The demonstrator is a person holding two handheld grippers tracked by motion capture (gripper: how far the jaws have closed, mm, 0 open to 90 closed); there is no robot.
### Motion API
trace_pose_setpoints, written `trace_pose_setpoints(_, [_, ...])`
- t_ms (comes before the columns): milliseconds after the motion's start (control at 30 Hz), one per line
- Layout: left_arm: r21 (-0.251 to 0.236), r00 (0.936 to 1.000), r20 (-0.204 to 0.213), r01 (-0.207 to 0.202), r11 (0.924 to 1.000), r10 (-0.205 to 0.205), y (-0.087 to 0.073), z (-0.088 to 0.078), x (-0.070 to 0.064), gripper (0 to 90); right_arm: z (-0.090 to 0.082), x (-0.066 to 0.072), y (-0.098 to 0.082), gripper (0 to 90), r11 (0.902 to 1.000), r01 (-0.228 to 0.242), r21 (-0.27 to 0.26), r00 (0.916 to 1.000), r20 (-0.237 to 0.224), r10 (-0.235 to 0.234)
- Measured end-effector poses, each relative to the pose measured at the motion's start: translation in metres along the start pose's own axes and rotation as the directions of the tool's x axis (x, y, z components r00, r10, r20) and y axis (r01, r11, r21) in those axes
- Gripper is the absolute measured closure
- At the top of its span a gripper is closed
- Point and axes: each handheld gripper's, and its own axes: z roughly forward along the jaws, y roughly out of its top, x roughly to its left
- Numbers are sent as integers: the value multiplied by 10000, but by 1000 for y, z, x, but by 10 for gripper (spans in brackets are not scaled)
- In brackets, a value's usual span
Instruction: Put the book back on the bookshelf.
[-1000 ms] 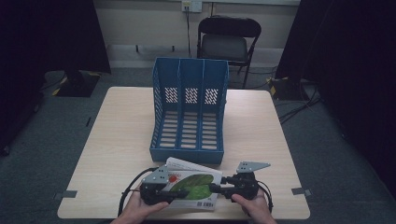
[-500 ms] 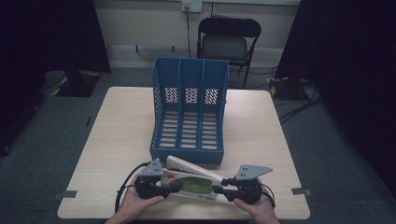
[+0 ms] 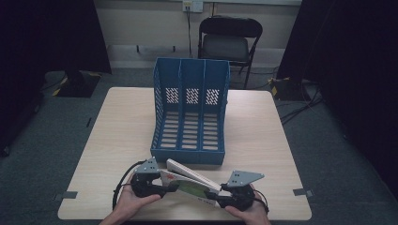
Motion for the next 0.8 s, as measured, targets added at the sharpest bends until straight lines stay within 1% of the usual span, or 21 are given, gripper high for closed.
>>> trace_pose_setpoints(33, [12,10000,0,-27,10000,27,0,0,0,494,0,0,0,665,10000,0,0,10000,0,0])
trace_pose_setpoints(67, [65,9999,-12,-106,9999,106,0,0,0,491,7,-1,1,652,10000,-15,60,10000,-46,16])
trace_pose_setpoints(133, [94,9999,7,-112,9999,112,0,0,1,487,11,-1,2,645,9999,-71,115,9999,-70,72])
trace_pose_setpoints(167, [68,10000,74,8,10000,-8,0,0,1,487,17,0,4,652,9997,82,216,10000,-54,-81])
trace_pose_setpoints(233, [13,10000,50,22,10000,-22,-1,0,1,485,18,0,5,652,9996,133,248,9999,-101,-131])
trace_pose_setpoints(267, [-68,10000,-37,-26,10000,26,0,0,1,478,19,-2,6,656,9995,120,280,9999,-123,-116])
trace_pose_setpoints(300, [-172,9999,-74,86,9998,-87,0,0,1,461,18,-2,7,673,9993,235,297,9997,-19,-234])
trace_pose_setpoints(333, [-208,9998,-86,161,9997,-162,0,1,0,461,18,-2,7,673,9993,235,297,9997,-19,-234])
trace_pose_setpoints(367, [-174,9999,-105,52,9998,-54,1,1,0,439,17,-2,7,680,9991,273,319,9996,-5,-273])
trace_pose_setpoints(400, [-179,9999,-122,78,9998,-80,1,2,-1,408,15,-3,8,689,9987,339,388,9994,2,-339])
trace_pose_setpoints(433, [-275,9999,-105,118,9996,-121,1,3,-2,408,15,-3,8,689,9987,339,388,9994,2,-339])
trace_pose_setpoints(500, [-119,9997,-226,56,9999,-59,1,2,-2,358,12,-5,7,702,9982,410,432,9992,-31,-409])
trace_pose_setpoints(533, [-74,9996,-293,22,10000,-24,1,0,-1,351,10,-6,7,717,9981,402,457,9992,11,-403])
trace_pose_setpoints(567, [-239,9992,-359,154,9996,-162,0,-3,0,344,8,-7,6,728,9981,413,464,9991,54,-416])
trace_pose_setpoints(600, [-335,9987,-481,147,9993,-163,0,-6,2,331,5,-9,5,740,9983,363,446,9993,93,-368])
trace_pose_setpoints(633, [-360,9980,-591,209,9991,-230,-1,-7,2,318,2,-11,4,742,9985,338,425,9994,75,-342])
trace_pose_setpoints(667, [-404,9978,-615,238,9989,-262,-1,-9,4,318,0,-11,3,742,9988,283,400,9995,104,-287])
trace_pose_setpoints(700, [-389,9970,-690,322,9987,-348,-2,-10,6,305,-2,-11,2,741,9990,244,384,9997,71,-247])
trace_pose_setpoints(733, [-370,9963,-787,321,9988,-349,-2,-11,7,298,-3,-10,1,741,9986,354,392,9993,90,-358])
trace_pose_setpoints(767, [-323,9947,-949,357,9988,-387,-2,-11,8,295,-4,-8,0,741,9985,363,412,9993,93,-367])
trace_pose_setpoints(800, [-396,9952,-864,433,9983,-466,-3,-11,10,288,-4,-6,0,736,9984,399,410,9991,96,-403])
